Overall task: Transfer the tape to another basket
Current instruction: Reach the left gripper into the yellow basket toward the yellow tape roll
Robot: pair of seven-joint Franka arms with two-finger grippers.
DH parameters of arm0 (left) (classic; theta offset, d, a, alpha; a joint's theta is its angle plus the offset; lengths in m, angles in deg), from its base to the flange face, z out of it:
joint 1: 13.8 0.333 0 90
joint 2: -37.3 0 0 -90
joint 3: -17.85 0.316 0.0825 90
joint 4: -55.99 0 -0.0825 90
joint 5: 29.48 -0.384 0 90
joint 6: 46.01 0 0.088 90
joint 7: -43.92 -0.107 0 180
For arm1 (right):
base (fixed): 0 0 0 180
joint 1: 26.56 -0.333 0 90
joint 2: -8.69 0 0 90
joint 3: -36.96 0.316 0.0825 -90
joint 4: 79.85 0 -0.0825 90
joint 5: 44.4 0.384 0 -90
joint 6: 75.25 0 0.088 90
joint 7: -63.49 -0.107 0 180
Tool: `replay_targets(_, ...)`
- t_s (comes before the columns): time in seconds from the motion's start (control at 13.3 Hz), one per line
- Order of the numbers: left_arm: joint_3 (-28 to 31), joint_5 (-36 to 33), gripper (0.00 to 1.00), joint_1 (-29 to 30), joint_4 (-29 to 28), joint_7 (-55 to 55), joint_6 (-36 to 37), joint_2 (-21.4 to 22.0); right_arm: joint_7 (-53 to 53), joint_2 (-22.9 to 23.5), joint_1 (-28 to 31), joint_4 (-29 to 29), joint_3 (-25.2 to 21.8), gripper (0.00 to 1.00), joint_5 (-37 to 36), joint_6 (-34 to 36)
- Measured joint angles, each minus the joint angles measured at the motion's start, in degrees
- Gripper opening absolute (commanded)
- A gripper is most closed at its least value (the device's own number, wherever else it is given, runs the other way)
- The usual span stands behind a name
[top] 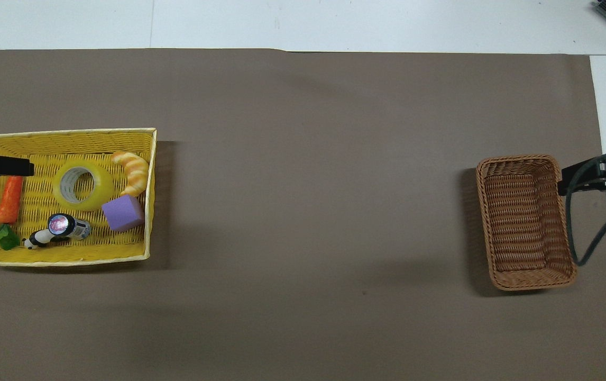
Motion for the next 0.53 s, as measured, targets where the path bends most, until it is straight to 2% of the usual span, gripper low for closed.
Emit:
replay_targets(0.22,-0.06,0.3,1.0,0.08,-1.75,0.0,-5.81,-3.8,0.0,-0.68,-0.03,1.48,0.01,1.0,0.01,-0.96)
replay_targets(0.53,-0.04,0.36,1.0,1.92,-2.5,-0.12,-14.1,-11.73,0.0,-0.98,-0.1,2.76,0.08,1.0,0.04,-1.9)
